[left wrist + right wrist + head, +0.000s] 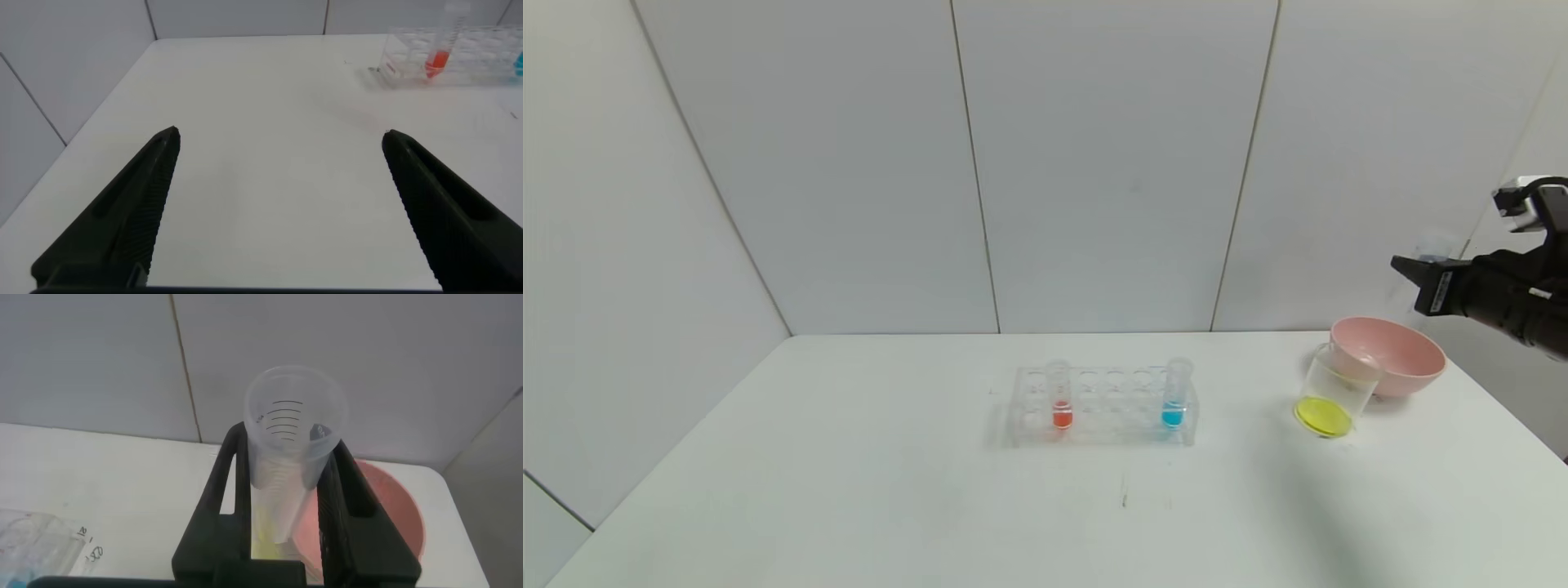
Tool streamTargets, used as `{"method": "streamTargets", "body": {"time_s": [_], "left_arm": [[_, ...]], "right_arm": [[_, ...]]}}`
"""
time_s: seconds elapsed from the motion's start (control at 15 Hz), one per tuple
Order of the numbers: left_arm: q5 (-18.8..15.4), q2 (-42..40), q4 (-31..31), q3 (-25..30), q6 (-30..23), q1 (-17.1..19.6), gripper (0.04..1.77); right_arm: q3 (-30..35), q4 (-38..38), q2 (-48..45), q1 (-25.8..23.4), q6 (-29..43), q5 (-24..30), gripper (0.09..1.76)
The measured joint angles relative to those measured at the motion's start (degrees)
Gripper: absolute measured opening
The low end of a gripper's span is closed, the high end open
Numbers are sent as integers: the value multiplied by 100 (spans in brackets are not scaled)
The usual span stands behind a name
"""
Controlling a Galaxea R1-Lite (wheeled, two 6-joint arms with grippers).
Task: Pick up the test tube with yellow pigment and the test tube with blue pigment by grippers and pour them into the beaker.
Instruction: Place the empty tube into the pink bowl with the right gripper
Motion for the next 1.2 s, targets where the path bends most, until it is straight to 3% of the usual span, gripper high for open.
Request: {"method": "streamTargets", "body": {"time_s": [0.4, 0.8, 1.2], "left_arm": [[0, 0, 0, 0, 0, 2, 176], [0, 0, 0, 0, 0, 5, 176], [0, 0, 0, 0, 0, 0, 176]], "right_arm": [[-165, -271, 577, -301, 11, -13, 52], [-1017, -564, 1773, -668, 11, -55, 52], [-1849, -851, 2889, -677, 4, -2, 52]]}}
